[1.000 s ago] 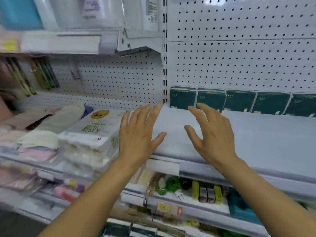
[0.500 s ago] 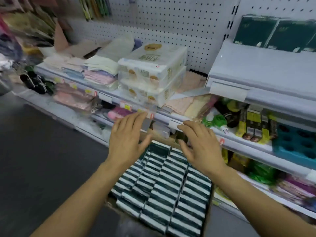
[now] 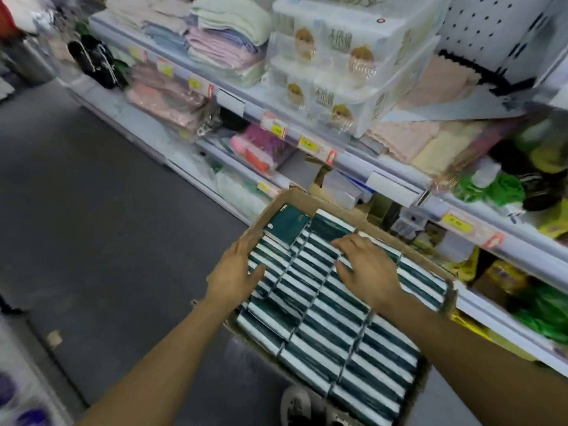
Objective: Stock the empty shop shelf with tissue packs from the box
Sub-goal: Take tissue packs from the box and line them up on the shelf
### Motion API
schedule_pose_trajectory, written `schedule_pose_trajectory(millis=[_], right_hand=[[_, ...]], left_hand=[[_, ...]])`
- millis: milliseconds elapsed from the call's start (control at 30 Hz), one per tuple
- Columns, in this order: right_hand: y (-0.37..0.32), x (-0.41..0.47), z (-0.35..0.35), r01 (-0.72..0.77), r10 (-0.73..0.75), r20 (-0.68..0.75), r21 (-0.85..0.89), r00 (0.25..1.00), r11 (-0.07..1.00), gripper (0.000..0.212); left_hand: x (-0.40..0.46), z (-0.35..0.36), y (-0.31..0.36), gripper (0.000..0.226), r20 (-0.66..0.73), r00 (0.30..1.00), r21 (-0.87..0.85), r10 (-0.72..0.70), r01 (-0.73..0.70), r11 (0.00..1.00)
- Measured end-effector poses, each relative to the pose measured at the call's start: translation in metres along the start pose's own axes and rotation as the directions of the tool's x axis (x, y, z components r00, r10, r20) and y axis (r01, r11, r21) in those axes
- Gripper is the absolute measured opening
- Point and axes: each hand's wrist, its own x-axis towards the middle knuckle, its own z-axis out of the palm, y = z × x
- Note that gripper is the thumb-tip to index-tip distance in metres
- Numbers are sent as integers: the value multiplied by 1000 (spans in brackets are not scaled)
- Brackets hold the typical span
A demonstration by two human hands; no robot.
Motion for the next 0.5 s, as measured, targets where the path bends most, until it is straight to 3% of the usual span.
schedule_pose_trajectory(millis=[67,133,233,300,433,500], right_hand=[[11,22,10,-41,41,22,-6,999,999,40],[22,46,21,-82,83,21,-37,996,996,42],[39,77,40,-136,140,38,-95,989,986,43],[50,92,52,-150,161,72,-148,984,978,45],[70,109,70,-144,170,106,-220,980,965,48],[75,113,77,-108,140,94,-282,986,953,52]], left_hand=[[27,17,-4,56,-9,995,-137,-104,102,985],[56,35,-2,48,28,959,-329,-282,275,904],[95,68,3,58,177,847,-609,-501,494,621],[118,88,4,65,236,792,-647,-563,560,517],[155,121,1,38,235,734,-652,-637,605,456],[164,133,-2,51,203,722,-678,-661,591,437]])
